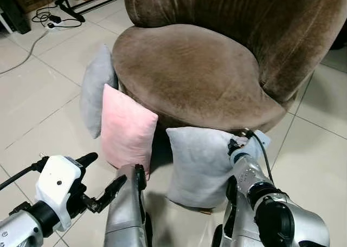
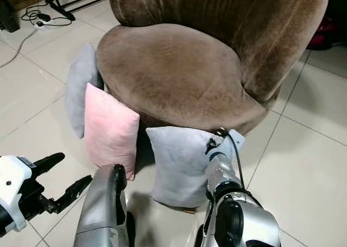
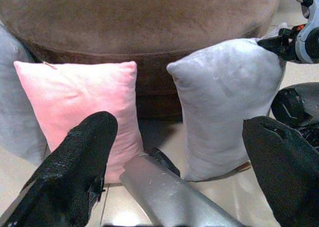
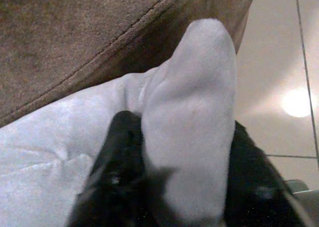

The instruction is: Move the pillow to the sofa from floor

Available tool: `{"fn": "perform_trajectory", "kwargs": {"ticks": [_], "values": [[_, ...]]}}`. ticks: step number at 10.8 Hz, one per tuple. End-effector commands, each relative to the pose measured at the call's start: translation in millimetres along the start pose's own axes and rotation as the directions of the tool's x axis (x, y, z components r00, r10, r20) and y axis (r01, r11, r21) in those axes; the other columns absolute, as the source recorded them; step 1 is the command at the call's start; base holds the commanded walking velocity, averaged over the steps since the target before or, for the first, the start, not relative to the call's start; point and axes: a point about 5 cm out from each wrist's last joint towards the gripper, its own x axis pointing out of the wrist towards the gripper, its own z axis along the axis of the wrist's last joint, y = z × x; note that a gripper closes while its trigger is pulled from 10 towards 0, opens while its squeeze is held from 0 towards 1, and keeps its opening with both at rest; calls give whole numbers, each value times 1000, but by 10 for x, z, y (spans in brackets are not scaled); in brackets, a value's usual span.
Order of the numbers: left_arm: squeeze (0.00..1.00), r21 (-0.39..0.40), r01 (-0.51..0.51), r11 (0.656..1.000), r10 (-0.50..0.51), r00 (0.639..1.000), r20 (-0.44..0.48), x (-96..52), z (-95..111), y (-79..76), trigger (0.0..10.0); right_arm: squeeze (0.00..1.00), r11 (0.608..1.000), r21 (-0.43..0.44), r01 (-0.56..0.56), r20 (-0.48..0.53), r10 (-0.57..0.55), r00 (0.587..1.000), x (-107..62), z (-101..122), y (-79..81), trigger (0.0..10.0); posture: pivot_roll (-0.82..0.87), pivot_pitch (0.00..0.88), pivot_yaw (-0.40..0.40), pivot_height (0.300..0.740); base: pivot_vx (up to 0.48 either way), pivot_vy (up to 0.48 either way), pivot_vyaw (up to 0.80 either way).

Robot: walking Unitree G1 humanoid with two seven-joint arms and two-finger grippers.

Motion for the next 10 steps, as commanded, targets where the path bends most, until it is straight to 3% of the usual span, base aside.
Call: {"fn": "perform_trajectory", "kwargs": {"ticks": [1,4,7,9,10], "values": [[0,12,-2,1000,2,1000,-5,-9,10,-17,10000,0,1000,9,-14,-45,15,999,-14,-93,44,0,150,114,29,476,0,0,0],[0,15,-3,1000,3,1000,2,31,15,-2,10000,0,994,105,-42,-34,46,998,-14,-75,78,0,149,100,32,476,0,0,0],[0,15,-9,1000,9,1000,7,79,-6,-4,10000,0,991,100,-88,-56,94,994,-22,-105,141,0,135,75,31,476,0,0,0],[0,16,-61,998,60,998,34,209,-35,19,10000,0,966,100,-239,-17,242,970,-33,-13,320,0,97,10,23,476,0,0,0],[0,7,-78,997,78,996,45,256,-51,32,10000,0,957,30,-288,-28,289,957,-42,-4,377,0,82,0,21,476,0,0,0]]}}
